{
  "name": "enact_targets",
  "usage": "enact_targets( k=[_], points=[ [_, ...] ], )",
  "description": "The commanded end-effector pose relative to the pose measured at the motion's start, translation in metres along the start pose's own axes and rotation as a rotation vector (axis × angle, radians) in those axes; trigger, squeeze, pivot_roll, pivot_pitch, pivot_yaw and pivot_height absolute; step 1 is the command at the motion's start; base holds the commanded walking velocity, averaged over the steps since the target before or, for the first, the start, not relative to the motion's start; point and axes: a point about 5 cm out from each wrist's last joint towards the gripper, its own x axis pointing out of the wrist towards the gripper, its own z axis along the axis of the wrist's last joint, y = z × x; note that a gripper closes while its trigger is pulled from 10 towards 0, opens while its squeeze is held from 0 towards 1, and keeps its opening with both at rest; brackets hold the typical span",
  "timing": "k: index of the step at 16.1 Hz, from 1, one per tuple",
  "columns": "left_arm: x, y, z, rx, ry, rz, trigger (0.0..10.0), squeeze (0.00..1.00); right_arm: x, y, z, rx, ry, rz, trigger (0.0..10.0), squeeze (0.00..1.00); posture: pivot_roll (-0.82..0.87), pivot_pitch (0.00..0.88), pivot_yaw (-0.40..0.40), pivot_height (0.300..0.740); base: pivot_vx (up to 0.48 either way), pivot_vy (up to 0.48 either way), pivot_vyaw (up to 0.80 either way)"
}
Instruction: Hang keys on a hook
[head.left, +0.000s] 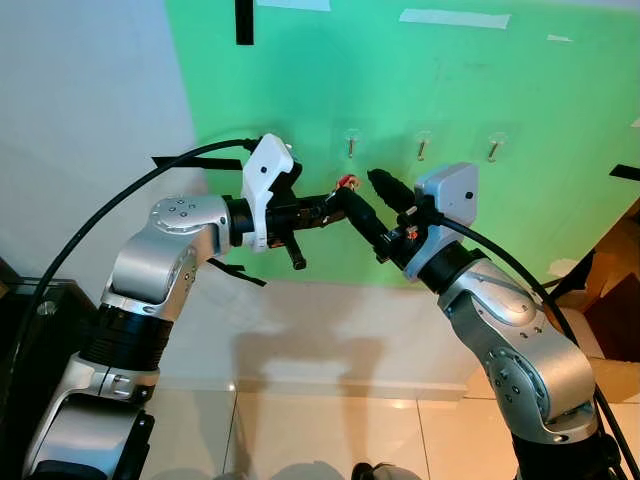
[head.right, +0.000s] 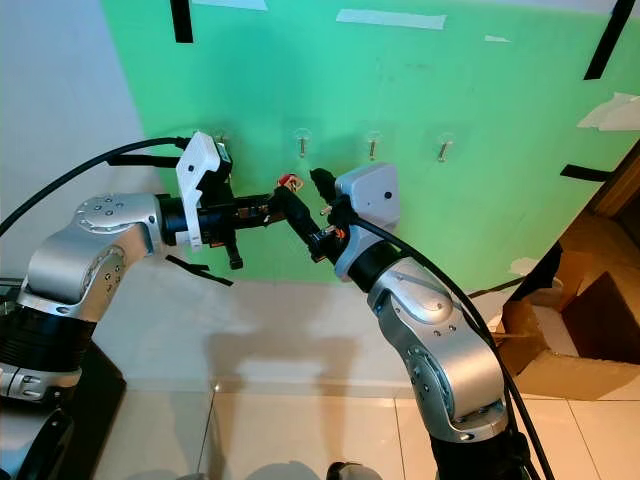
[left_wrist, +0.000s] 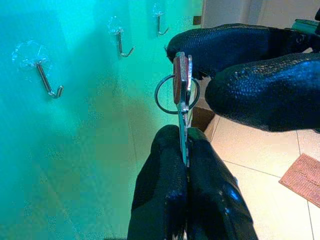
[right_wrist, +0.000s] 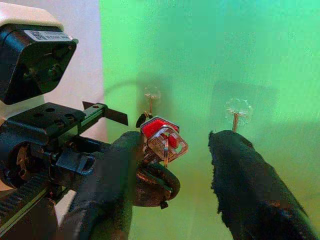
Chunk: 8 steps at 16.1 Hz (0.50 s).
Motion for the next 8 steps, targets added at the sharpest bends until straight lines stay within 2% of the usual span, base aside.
enact_targets(
  k=[1,8],
  points=[
    [-0.0018,0.0002,0.0039,0.011,-0.007,-0.003,10.0,0.00,-0.0006,-0.0046,-0.0004,0.003,0.010,-0.016,0.0,0.00,-0.06,0.000,-0.032,0.740,0.000,0.000,0.00],
    [-0.0025,0.0014,0.0057,0.013,-0.009,-0.003,10.0,0.00,-0.0027,-0.0120,-0.0017,0.007,0.017,-0.059,0.0,0.00,-0.06,0.000,-0.032,0.740,0.000,0.000,0.00]
  ],
)
